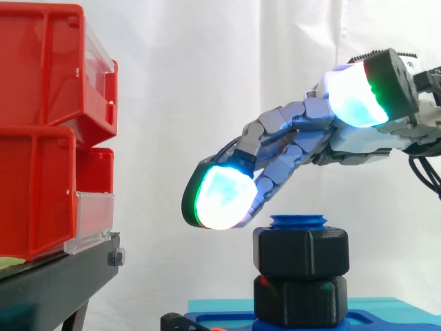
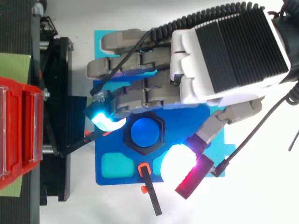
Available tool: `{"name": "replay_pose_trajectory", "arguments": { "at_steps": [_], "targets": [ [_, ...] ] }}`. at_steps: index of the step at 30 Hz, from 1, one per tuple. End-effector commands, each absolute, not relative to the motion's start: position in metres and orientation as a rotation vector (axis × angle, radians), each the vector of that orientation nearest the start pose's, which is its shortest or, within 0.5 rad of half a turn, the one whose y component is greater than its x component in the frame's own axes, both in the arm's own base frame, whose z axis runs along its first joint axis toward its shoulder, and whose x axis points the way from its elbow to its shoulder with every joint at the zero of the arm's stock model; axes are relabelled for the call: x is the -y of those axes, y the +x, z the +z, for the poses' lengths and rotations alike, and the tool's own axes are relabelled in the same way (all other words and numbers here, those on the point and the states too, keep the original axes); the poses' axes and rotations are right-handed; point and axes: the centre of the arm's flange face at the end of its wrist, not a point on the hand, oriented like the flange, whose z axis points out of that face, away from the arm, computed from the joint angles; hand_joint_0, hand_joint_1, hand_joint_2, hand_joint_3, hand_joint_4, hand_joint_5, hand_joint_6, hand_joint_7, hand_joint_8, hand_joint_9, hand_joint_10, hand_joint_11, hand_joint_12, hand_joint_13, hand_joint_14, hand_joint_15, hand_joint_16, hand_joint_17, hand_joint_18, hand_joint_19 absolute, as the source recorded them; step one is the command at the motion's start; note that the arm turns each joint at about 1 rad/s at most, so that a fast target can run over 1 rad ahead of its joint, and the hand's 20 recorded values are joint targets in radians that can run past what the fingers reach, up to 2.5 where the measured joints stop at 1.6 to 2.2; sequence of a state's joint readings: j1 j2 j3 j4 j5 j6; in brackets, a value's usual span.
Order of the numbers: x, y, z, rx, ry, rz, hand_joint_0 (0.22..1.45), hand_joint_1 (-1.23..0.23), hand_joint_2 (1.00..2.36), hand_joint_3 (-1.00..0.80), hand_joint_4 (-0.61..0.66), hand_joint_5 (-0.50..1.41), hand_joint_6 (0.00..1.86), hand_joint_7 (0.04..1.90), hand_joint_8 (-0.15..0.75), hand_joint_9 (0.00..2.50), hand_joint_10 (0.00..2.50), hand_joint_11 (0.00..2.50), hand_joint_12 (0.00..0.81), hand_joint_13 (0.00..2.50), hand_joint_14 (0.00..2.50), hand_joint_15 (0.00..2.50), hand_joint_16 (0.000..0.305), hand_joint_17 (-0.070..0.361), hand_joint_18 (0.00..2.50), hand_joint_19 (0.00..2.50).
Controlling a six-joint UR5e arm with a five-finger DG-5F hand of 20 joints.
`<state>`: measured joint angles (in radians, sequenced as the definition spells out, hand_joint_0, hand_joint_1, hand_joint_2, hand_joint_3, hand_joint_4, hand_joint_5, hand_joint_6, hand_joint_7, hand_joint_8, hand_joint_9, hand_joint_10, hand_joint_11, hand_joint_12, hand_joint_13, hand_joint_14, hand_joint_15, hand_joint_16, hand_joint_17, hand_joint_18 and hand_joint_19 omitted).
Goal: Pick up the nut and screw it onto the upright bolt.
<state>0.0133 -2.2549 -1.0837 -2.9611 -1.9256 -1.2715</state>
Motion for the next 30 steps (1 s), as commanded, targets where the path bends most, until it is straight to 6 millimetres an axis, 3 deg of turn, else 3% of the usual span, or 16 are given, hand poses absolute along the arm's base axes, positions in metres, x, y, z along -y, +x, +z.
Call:
{"name": "replay_pose_trajectory", "arguments": {
  "at_steps": [1, 16, 23, 30],
  "targets": [
    [0.085, 0.745, 0.312, -1.624, -0.048, 0.525, 0.49, -0.01, 1.00, -0.50, 0.20, -0.11, 0.50, 0.82, 0.203, 0.38, 0.00, 0.00, 0.303, 0.11, 0.00, 0.00, 0.034, 0.076, 0.00, 0.00],
    [0.088, 0.742, 0.310, -1.652, -0.047, 0.522, 0.50, -0.08, 1.00, -0.50, 0.26, -0.06, 0.50, 1.10, 0.234, 0.50, 0.00, 0.00, 0.277, 0.23, 0.00, 0.00, 0.028, 0.062, 0.00, 0.00],
    [0.094, 0.741, 0.310, -1.652, -0.047, 0.523, 0.52, -0.15, 1.00, -0.50, 0.20, -0.02, 0.50, 1.35, 0.246, 0.66, 0.00, 0.00, 0.247, 0.37, 0.00, 0.00, 0.021, 0.046, 0.00, 0.00],
    [0.099, 0.740, 0.310, -1.650, -0.050, 0.526, 0.53, -0.18, 1.00, -0.50, 0.15, 0.01, 0.50, 1.45, 0.242, 0.77, 0.00, 0.00, 0.228, 0.44, 0.00, 0.00, 0.017, 0.038, 0.00, 0.00]
  ]
}}
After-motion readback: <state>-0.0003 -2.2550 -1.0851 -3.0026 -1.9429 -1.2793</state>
